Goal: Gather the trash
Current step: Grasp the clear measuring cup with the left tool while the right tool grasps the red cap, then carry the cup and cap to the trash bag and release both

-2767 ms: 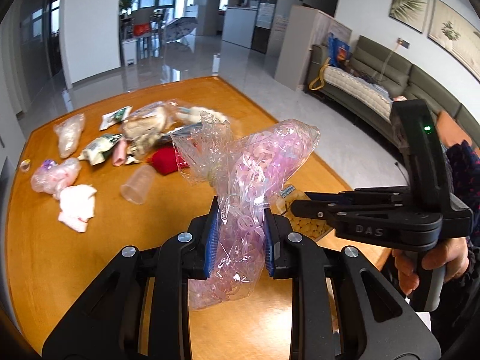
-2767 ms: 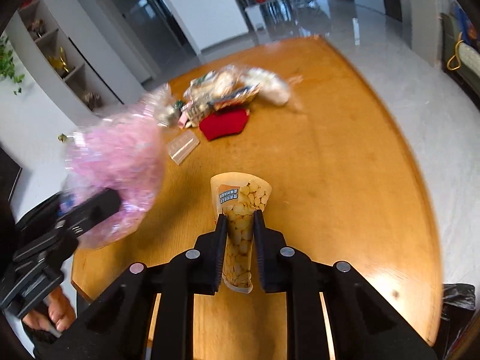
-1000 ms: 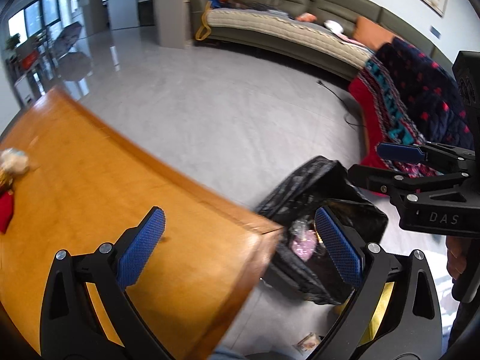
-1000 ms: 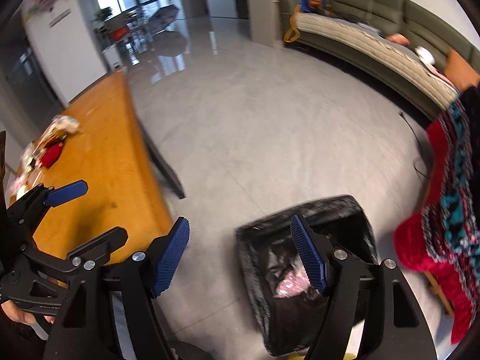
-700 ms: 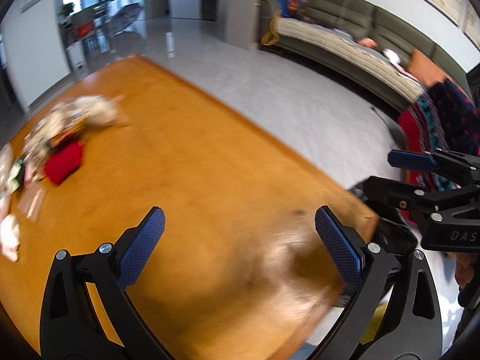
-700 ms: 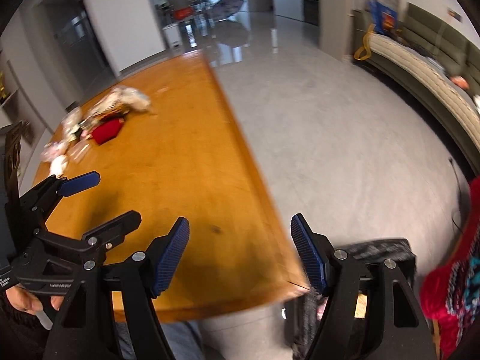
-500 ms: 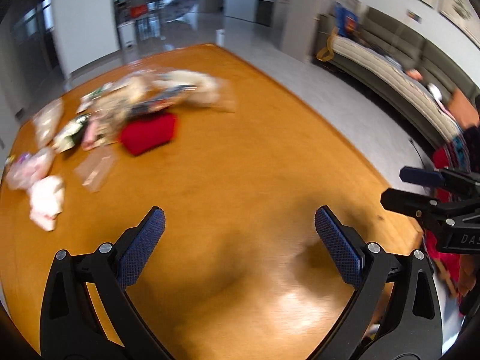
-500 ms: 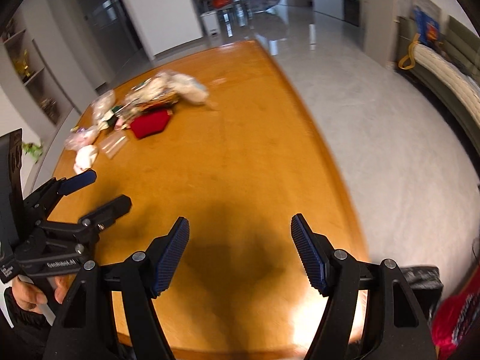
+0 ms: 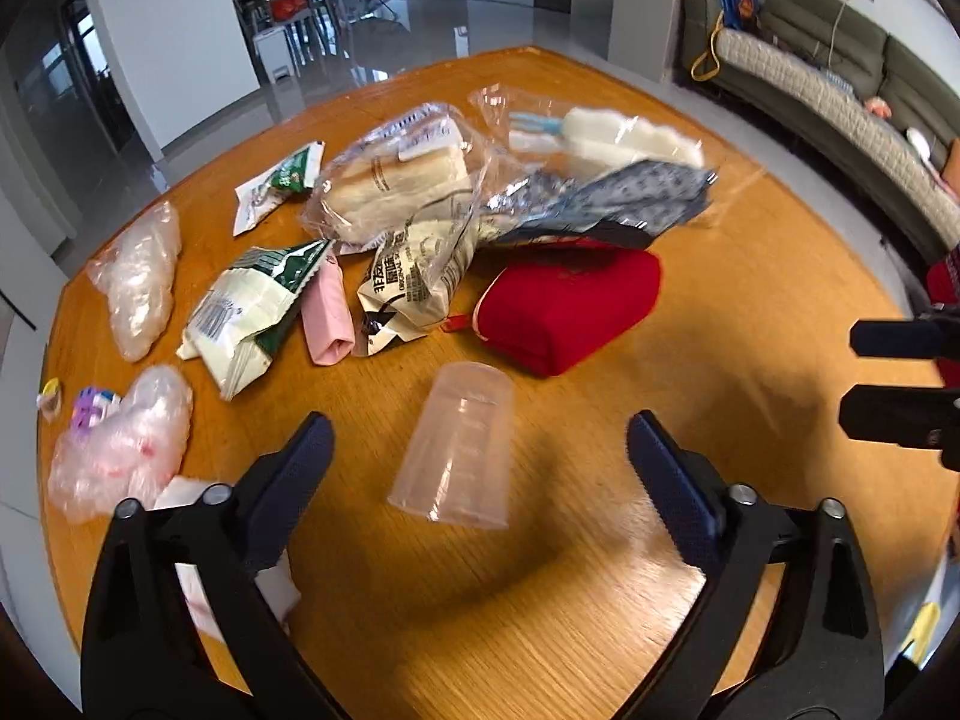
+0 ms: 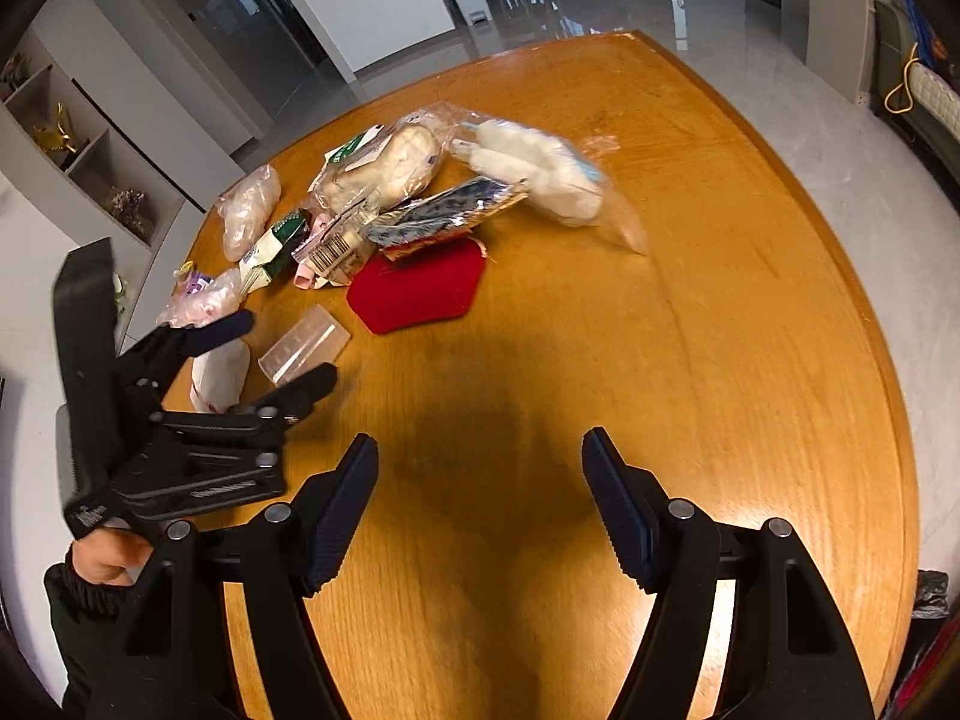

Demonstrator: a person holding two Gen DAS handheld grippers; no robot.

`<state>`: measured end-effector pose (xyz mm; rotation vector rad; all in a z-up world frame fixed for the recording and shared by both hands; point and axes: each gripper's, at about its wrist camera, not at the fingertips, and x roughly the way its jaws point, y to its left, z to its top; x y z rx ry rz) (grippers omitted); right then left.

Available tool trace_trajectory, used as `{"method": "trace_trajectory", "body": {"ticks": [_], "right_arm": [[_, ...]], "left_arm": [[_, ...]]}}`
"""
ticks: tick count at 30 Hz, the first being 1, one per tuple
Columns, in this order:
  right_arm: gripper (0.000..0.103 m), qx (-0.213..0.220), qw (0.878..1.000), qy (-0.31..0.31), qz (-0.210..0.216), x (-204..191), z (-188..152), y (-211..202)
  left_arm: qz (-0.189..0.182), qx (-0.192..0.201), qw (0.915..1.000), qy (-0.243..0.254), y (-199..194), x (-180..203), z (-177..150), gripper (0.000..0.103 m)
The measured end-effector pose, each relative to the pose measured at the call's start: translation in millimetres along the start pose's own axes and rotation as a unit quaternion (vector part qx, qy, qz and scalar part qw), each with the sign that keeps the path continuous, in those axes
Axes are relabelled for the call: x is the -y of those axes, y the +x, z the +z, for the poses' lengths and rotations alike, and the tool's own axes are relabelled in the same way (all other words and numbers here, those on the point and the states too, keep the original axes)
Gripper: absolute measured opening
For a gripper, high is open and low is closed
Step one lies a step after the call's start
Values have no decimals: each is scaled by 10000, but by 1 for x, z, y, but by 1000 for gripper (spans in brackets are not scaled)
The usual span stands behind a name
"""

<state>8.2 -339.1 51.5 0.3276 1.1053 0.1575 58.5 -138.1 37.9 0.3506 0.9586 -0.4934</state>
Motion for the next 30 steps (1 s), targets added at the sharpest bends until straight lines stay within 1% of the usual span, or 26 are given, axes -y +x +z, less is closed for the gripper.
{"method": "trace_trajectory", "body": {"ticks": [1, 2, 3, 4, 7, 11, 13, 15, 17, 19, 20, 21, 22, 23, 25, 27, 30], "right_arm": [[71, -54, 9999, 59, 61, -2, 5, 6], [71, -100, 9998, 118, 115, -6, 11, 12], [71, -141, 9996, 184, 173, -8, 15, 17], [71, -175, 9993, 258, 225, -11, 20, 23], [71, -219, 9980, 533, 271, -21, 35, 39], [71, -203, 9920, 1232, 201, -31, 51, 65], [71, -138, 9883, 1520, 73, -36, 57, 76], [75, -11, 9814, 1910, -180, -39, 62, 85], [76, 115, 9736, 2244, -411, -40, 67, 92], [76, 148, 9673, 2461, -592, -42, 71, 98], [78, 123, 9680, 2413, -675, -45, 75, 102], [76, 42, 9699, 2318, -747, -48, 79, 105], [67, -51, 9736, 2115, -854, -53, 82, 108], [63, -159, 9817, 1728, -786, -61, 85, 111], [58, -290, 9887, 1297, -696, -67, 80, 111], [56, -358, 9911, 1193, -470, -63, 71, 107], [56, -314, 9933, 1048, -369, -56, 56, 92]], "left_arm": [[-6, -94, 9999, 45, 8, -1, 0, 69], [-38, -181, 9998, 44, 15, -3, 0, 59], [-66, -262, 9996, 6, 20, -4, 0, 43], [-92, -326, 9994, -63, 25, -6, -1, 38], [-290, -245, 9990, -250, 22, -13, -4, 38], [-261, -266, 9987, -338, 13, -18, -15, 38], [-306, -250, 9984, -407, 7, -21, -23, 38], [-354, -244, 9982, -426, 4, -23, -29, 38], [-373, -257, 9980, -446, 2, -24, -33, 38], [-407, -250, 9978, -458, -1, -26, -38, 38], [-404, -256, 9977, -482, -2, -26, -40, 38], [-415, -255, 9974, -526, -3, -30, -41, 38], [-428, -252, 9973, -548, -4, -31, -43, 38], [-428, -254, 9972, -565, -5, -33, -44, 38], [-440, -250, 9970, -585, -8, -35, -47, 38], [-439, -223, 9970, -605, -13, -34, -52, 38], [-463, -187, 9967, -643, -23, -25, -57, 38]]}}
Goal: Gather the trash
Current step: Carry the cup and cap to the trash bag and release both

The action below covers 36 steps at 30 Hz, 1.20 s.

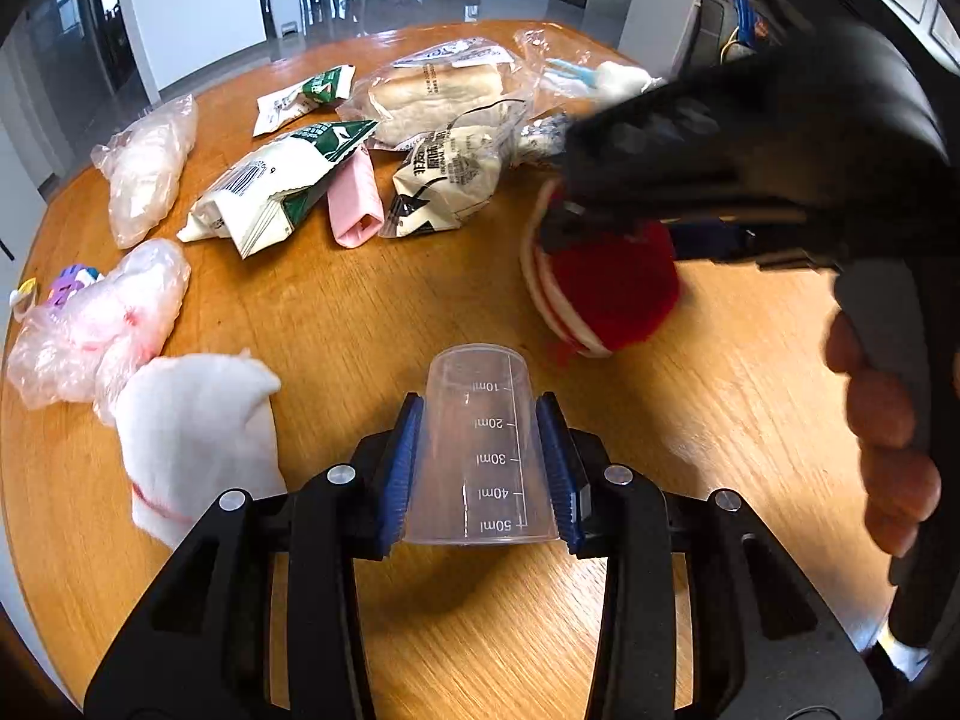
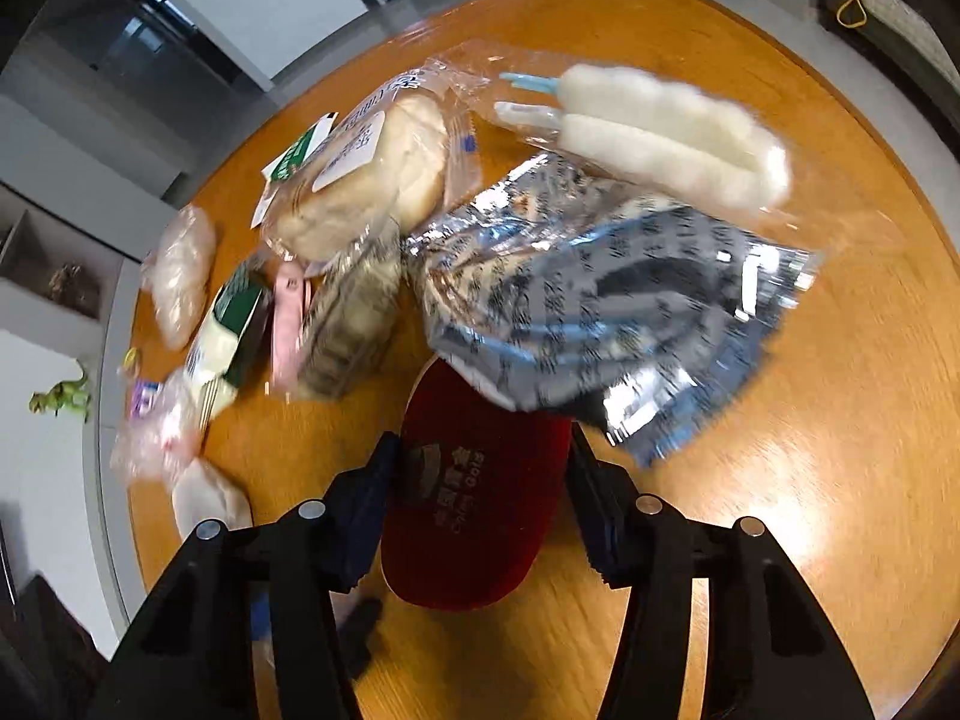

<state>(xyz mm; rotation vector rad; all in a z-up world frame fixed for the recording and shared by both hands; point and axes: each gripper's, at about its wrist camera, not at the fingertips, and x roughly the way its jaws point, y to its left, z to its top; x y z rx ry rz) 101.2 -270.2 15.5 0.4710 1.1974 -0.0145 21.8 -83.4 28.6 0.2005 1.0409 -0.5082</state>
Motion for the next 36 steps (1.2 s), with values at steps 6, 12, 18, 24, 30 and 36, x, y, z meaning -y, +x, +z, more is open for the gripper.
{"method": "trace_trajectory", "body": {"ticks": [6, 12, 18, 24, 30, 36], "right_arm": [[56, 200, 9995, -187, 169, 36, -34, -50], [56, 498, 9986, -155, 105, 81, -69, -101], [56, 744, 9972, 103, -40, 148, -104, -137], [56, 1163, 9909, 507, -442, 237, -148, -191], [56, 1426, 9773, 1272, -913, 337, -202, -240], [57, 1570, 9545, 2217, -1226, 430, -262, -273]], "left_arm": [[-106, 172, 9998, 93, -28, 25, -11, 38], [-297, 262, 9985, 388, -48, 81, -18, 38], [-733, 300, 9935, 816, -54, 154, -29, 38], [-1349, 271, 9770, 1629, -54, 251, -36, 38], [-1979, 89, 9451, 2600, -48, 366, -59, 38], [-2405, -276, 9135, 3271, -34, 467, -90, 38]]}}
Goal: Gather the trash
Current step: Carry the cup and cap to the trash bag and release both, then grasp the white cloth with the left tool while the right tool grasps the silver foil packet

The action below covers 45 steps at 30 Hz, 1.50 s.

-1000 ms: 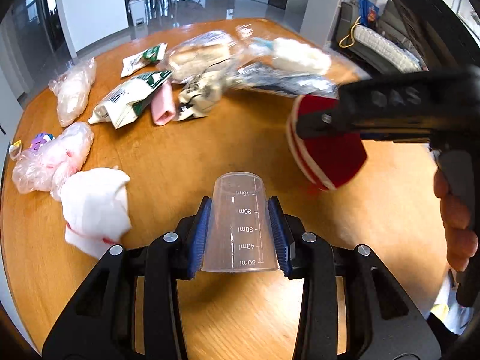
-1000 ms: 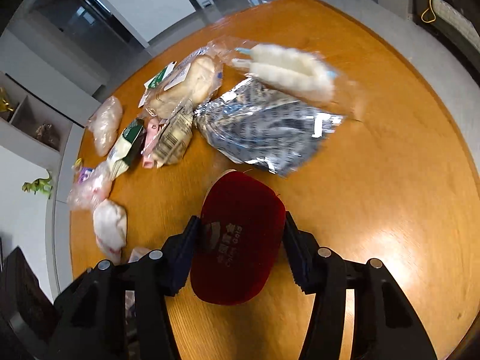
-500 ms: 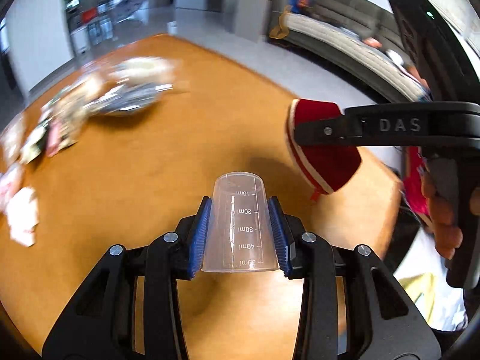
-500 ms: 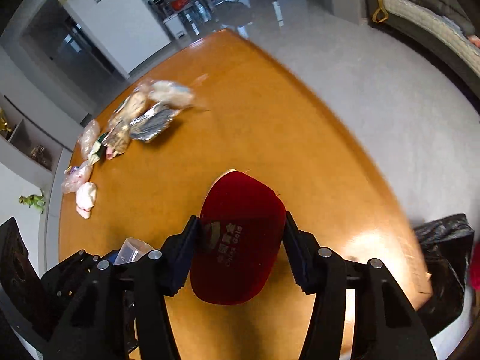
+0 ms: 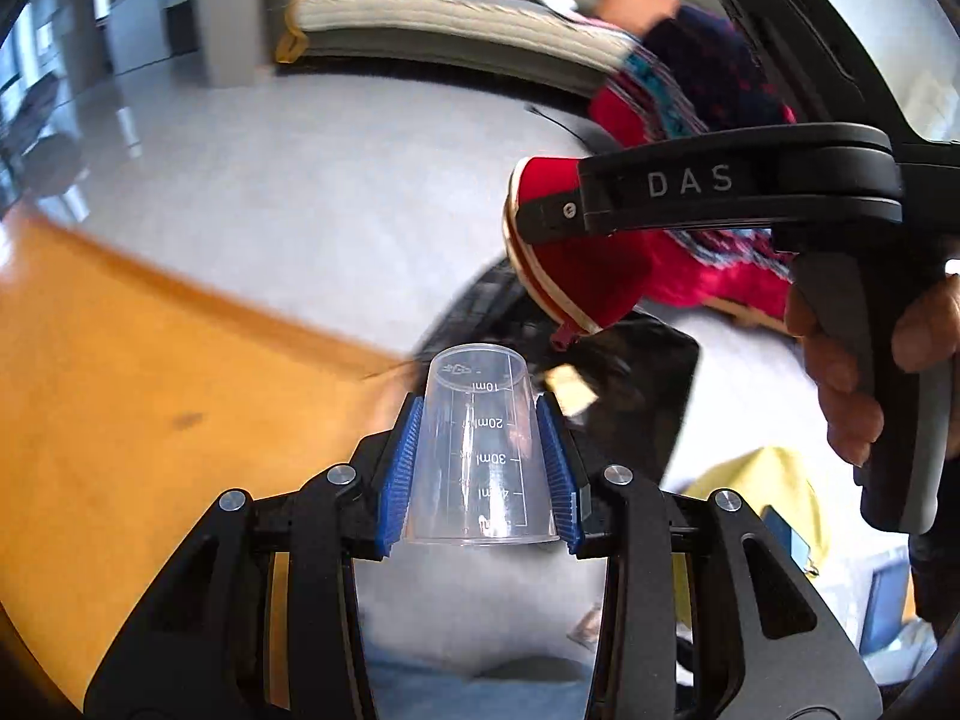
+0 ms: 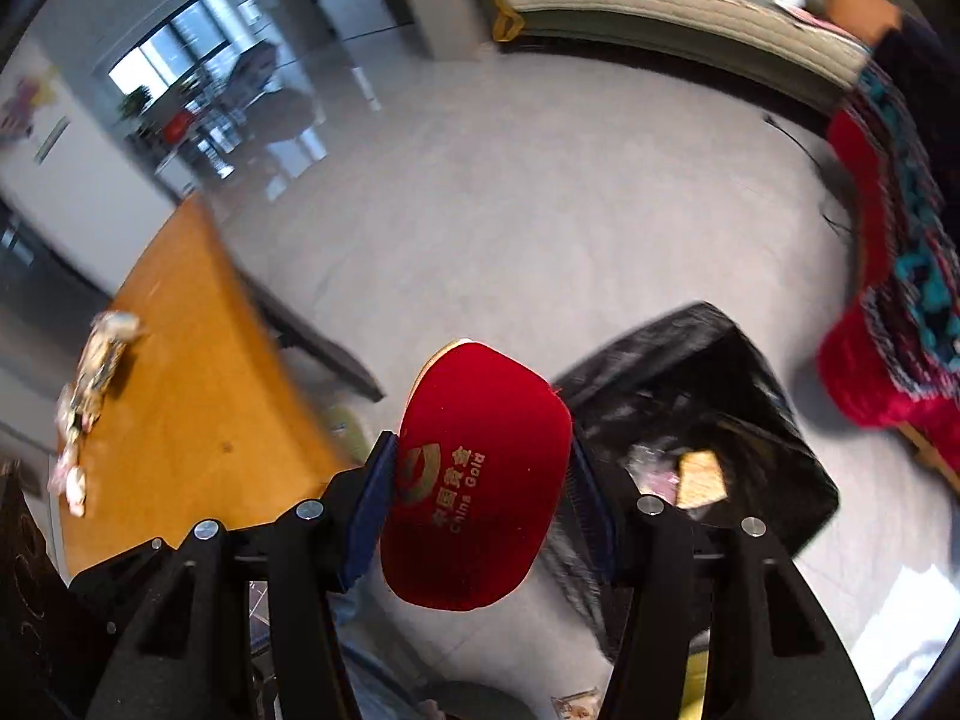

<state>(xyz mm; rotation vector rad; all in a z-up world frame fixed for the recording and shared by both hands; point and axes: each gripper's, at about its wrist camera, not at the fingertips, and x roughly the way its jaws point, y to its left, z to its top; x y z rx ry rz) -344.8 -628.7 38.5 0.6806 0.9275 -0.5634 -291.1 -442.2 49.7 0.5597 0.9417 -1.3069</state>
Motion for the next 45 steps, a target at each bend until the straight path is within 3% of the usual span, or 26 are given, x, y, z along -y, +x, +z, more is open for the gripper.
{"method": "trace_trajectory", "body": {"ticks": [7, 8, 9, 10, 12, 17, 28, 36, 42, 45], "right_arm": [[60, 65, 9941, 923, -565, 99, -9, 0], [64, 30, 9926, 993, -695, 109, -8, 2], [70, -18, 9910, 1038, -844, 120, -6, 4], [74, -64, 9886, 1097, -1031, 128, -4, 5], [76, -21, 9843, 1261, -1235, 145, -3, 4], [76, 8, 9835, 1413, -1129, 157, -6, -2], [76, 161, 9925, 864, -844, 98, 4, -19], [76, 273, 9992, -72, -294, 0, 7, -35], [76, 121, 9945, -1010, 266, -98, 6, -25], [76, -34, 9882, -1443, 505, -149, 1, -12]], "left_arm": [[-155, -477, 9979, 418, 67, 57, 24, 39], [-190, -510, 9975, 450, 73, 64, 28, 45], [-196, -571, 9970, 483, 79, 68, 31, 82], [-73, -572, 9970, 521, 83, 73, 35, 97], [26, -415, 9971, 643, 83, 76, 35, 97], [150, -352, 9961, 792, 82, 79, 34, 97], [372, -145, 9987, 322, 50, 31, 23, 97], [781, 208, 9960, -368, -11, -31, -3, 97], [1490, 442, 9818, -1093, -67, -98, -44, 97], [1856, 515, 9671, -1664, -94, -140, -72, 97]]}}
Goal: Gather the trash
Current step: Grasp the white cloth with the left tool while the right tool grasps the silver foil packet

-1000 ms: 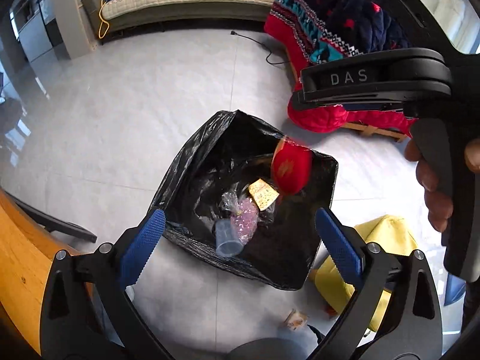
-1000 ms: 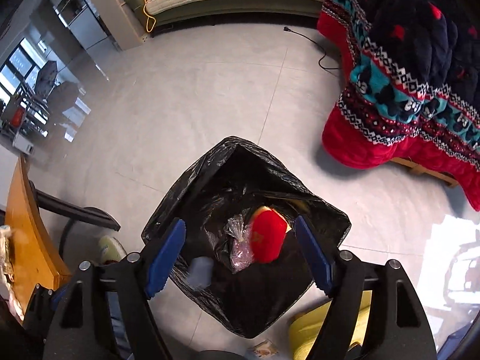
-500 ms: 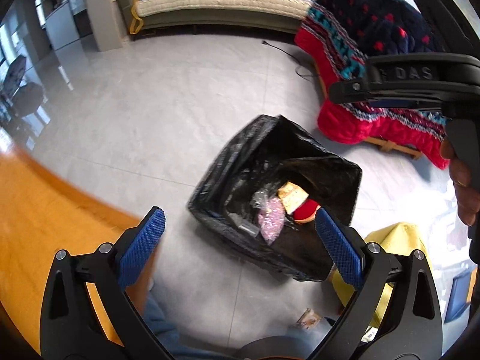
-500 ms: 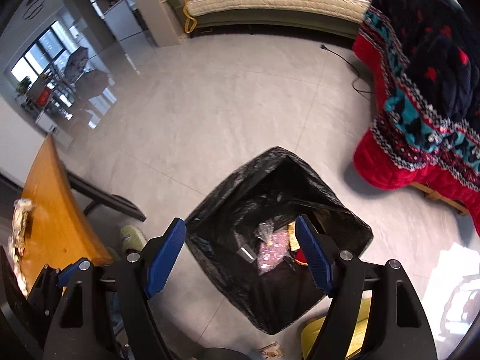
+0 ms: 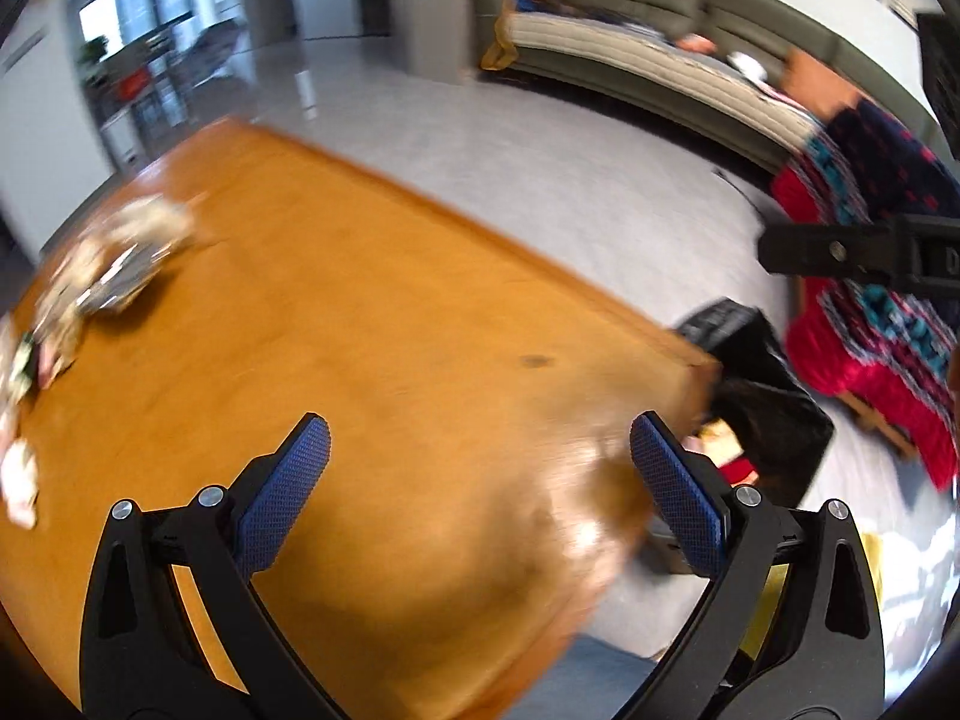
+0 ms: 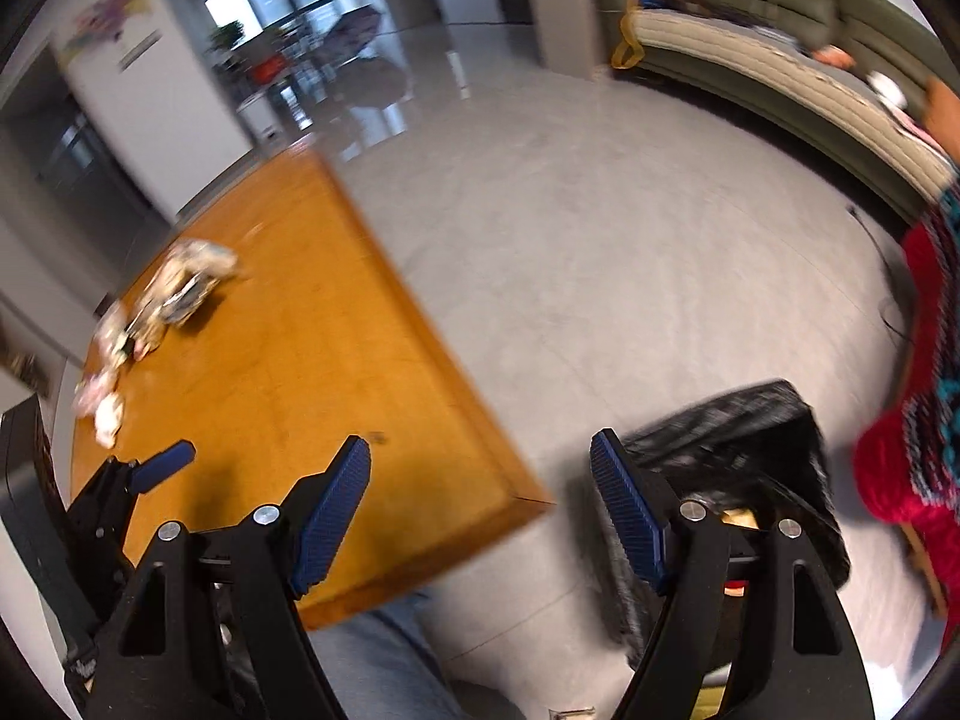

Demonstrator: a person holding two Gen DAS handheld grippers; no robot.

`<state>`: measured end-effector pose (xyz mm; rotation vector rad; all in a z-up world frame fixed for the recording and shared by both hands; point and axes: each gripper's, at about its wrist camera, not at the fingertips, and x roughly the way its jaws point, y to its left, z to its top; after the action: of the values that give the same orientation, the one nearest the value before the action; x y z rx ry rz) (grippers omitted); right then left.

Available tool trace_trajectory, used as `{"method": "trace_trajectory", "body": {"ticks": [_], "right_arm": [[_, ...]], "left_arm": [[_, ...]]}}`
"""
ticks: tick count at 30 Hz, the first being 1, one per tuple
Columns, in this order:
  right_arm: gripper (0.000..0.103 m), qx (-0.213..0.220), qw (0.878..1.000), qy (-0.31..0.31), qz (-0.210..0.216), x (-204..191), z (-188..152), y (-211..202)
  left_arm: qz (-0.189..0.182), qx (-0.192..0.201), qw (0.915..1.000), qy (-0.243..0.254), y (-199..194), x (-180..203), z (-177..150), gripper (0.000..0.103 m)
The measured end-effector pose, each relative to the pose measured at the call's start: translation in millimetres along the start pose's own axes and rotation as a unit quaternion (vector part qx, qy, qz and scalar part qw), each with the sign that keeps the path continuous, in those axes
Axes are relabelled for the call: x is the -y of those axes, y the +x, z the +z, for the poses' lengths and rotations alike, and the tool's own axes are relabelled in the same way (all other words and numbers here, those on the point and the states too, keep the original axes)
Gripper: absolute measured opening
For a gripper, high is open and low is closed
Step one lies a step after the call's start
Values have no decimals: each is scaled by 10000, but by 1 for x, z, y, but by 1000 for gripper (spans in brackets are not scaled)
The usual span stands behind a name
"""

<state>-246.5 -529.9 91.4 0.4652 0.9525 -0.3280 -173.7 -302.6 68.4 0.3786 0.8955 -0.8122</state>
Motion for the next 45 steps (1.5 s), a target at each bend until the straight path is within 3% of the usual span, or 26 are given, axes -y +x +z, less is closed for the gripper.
{"method": "trace_trajectory", "body": {"ticks": [5, 10, 17, 21, 25, 29, 31, 36, 41, 43, 44, 45], "right_arm": [[76, -298, 9971, -573, 393, -76, 15, 35], [76, -552, 9918, -939, 663, -136, 24, 67], [76, -870, 9805, -1414, 1053, -210, 44, 112], [76, -1028, 9715, -1736, 1243, -248, 57, 134], [76, -1256, 9613, -1963, 1472, -277, 72, 149], [77, -1183, 9515, -2409, 1503, -315, 90, 155], [82, -1121, 9441, -2748, 1435, -333, 95, 159], [84, -993, 9250, -3573, 830, -367, 101, 188], [84, -1165, 9235, -3637, 353, -376, 103, 233], [77, -1224, 9256, -3576, 191, -374, 103, 246], [65, -1281, 9262, -3542, 132, -373, 103, 251], [50, -1320, 9269, -3513, 94, -373, 102, 255]], "left_arm": [[579, 47, 9930, -1027, -16, -96, -19, 97], [1094, 44, 9810, -1605, -29, -167, -36, 97], [1856, -47, 9515, -2454, -44, -275, -57, 97], [1985, -131, 9368, -2876, -36, -335, -63, 97], [2001, -488, 9226, -3261, -14, -377, -68, 97], [2023, -740, 9143, -3429, 0, -393, -75, 97], [2254, -732, 9127, -3330, 0, -392, -78, 97], [2285, -699, 9078, -3447, -4, -394, -82, 97], [2336, -542, 9085, -3421, -5, -391, -86, 97], [2277, -509, 9146, -3302, -8, -386, -84, 84], [2252, -506, 9171, -3251, -7, -384, -81, 78], [2203, -487, 9197, -3214, -10, -381, -79, 64]]}}
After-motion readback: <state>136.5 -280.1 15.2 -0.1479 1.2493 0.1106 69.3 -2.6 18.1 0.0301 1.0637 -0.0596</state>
